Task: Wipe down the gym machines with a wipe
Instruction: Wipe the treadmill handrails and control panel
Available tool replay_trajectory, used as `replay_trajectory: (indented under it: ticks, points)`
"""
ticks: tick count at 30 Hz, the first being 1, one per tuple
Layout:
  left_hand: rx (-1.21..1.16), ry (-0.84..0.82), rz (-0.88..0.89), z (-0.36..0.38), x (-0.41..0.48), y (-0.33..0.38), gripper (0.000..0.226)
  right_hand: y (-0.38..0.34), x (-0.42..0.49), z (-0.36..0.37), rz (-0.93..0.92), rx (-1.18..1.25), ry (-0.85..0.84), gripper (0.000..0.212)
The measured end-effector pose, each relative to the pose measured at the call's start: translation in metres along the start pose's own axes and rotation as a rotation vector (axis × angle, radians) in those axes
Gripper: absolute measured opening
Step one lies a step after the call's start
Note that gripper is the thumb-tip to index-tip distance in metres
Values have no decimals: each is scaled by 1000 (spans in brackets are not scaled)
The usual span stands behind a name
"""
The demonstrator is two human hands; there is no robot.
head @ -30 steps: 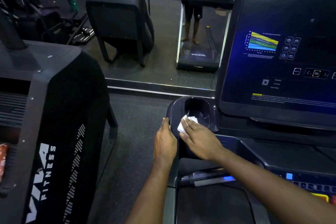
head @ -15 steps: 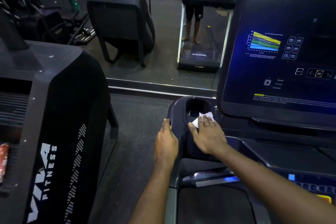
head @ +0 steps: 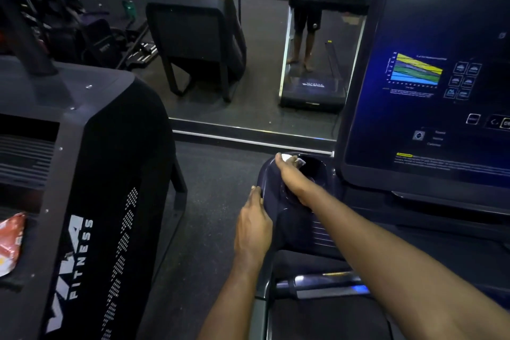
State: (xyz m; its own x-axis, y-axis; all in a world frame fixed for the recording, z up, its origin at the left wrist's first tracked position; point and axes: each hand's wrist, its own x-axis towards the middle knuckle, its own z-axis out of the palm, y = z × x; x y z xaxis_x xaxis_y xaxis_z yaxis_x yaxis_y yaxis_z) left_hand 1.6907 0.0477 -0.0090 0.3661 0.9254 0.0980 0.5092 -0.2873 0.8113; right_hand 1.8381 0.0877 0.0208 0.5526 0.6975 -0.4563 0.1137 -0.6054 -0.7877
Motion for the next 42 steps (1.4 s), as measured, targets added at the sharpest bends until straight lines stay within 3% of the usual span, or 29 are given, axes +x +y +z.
replay_trajectory:
  ticks: [3,8,12,14,21,25,27,31,35,38,40,42]
  points:
    - [16,-9,-3,2,1,-2,42,-8,4,11,22,28,89,89]
    - [14,-13,-9,2,3,-3,44,11,-15,8,-16,-289,102,80]
    - [29,3,-14,2,3,-2,43,-2,-4,4,46,42,129,79]
    - [41,8,-15,2,2,-1,42,-9,-2,3,42,49,119,87]
    - [58,2,-18,2,3,0,40,28,-28,-24,-148,-845,47,85]
    - [80,1,-13,2,3,0,39,31,-15,-48,-5,-1059,-1,107]
    - [88,0,-13,2,3,0,40,25,-23,-45,3,-1084,-20,108]
    - [90,-18,-6,3,4,-1,42,12,-28,-13,-39,-801,43,100]
    - [103,-13,-4,3,3,-1,42,-12,-1,6,129,-65,94,109]
    - [115,-4,-20,4,4,-3,43,-20,19,4,225,299,280,128]
    - [118,5,-17,4,4,-3,42,-18,23,5,290,397,300,145]
    - [118,6,-21,3,4,-3,41,-18,22,7,249,337,230,142]
